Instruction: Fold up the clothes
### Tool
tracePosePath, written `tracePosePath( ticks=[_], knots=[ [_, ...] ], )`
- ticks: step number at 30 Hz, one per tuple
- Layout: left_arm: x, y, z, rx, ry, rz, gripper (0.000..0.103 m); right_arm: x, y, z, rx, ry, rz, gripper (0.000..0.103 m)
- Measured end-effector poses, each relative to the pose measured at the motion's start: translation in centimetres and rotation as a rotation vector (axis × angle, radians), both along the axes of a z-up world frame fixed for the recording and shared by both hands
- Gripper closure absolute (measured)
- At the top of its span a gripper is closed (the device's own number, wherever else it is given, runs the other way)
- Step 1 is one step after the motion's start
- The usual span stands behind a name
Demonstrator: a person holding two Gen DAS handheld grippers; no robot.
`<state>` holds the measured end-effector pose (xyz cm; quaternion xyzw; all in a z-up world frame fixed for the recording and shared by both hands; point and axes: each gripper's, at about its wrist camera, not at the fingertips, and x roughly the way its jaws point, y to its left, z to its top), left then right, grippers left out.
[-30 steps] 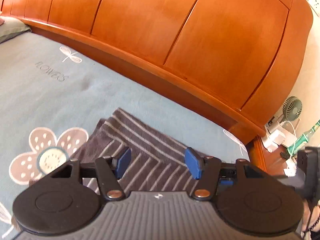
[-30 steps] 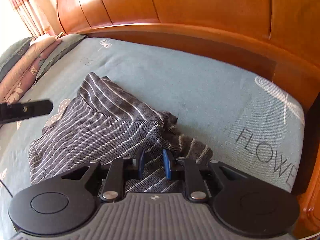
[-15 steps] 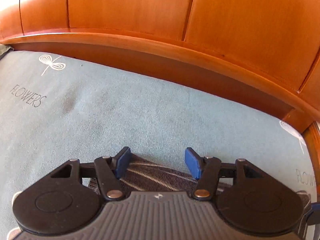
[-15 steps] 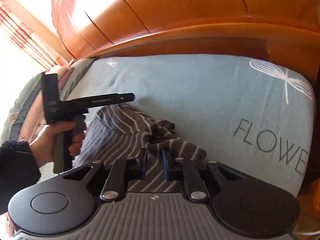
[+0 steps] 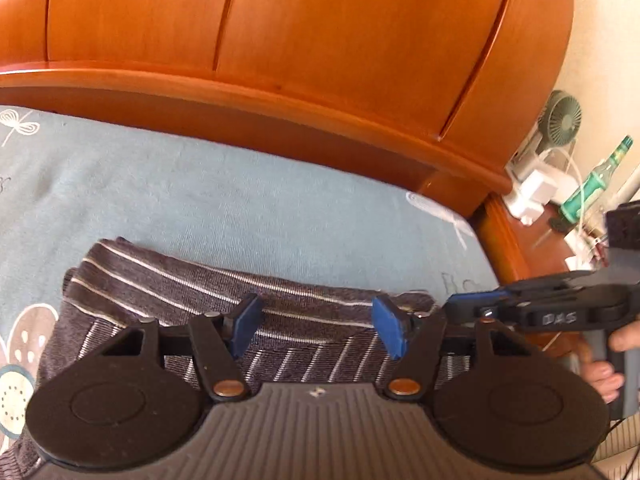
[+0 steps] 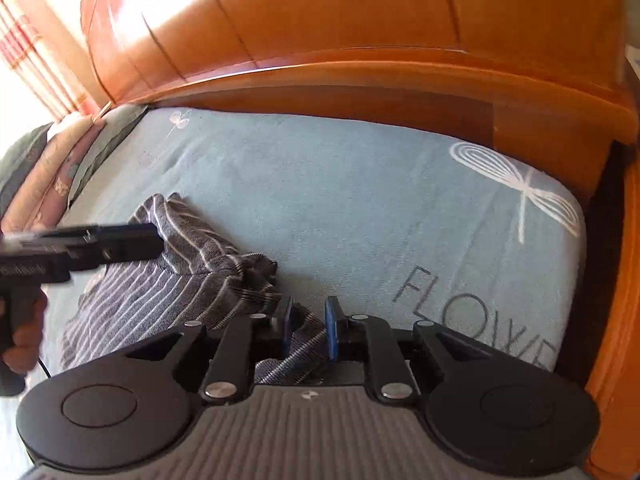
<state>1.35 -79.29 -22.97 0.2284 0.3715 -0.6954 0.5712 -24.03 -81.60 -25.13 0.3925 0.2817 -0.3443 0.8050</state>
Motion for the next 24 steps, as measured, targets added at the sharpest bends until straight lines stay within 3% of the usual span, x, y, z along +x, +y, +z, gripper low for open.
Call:
tracePosePath(
  ticks=[2, 5, 10, 12, 15, 17, 24],
  knots=[
    [-0.1, -0.9, -1.0, -0.023, -0.026, 0.017, 0.04, -0.6, 0.1, 0.7, -0.022, -0.021, -0.012, 0.083],
    [0.0, -3.5, -2.2, 0.004, -0.066, 0.043, 0.041, -0.6, 0.5, 1.4, -0.042, -0.08, 0.009, 0.083],
    [0.3, -4.4, -1.6, -0.01, -0.084, 0.091, 0.043, 2.2, 1.7, 2.0, -0.081, -0.145, 0.205, 0.083],
    [1.0, -3.7, -0.6, -0.029, -0.058, 0.134, 0.043, 3.5, 1.6, 1.6, -0.103, -0.111, 0.223, 0.083],
    [2.0, -2.3, 1.1, -0.049, -0.024, 0.166, 0.043, 4.3, 0.3, -0.1, -0.092, -0.038, 0.173, 0.085],
    [2.7, -0.4, 2.5, -0.058, -0.015, 0.188, 0.043, 3.6, -0.8, -0.8, -0.061, -0.031, 0.116, 0.07],
    [3.5, 9.3, 5.9, -0.073, 0.006, 0.28, 0.041, 2.0, 0.4, 3.1, -0.083, -0.058, 0.103, 0.068]
  ],
)
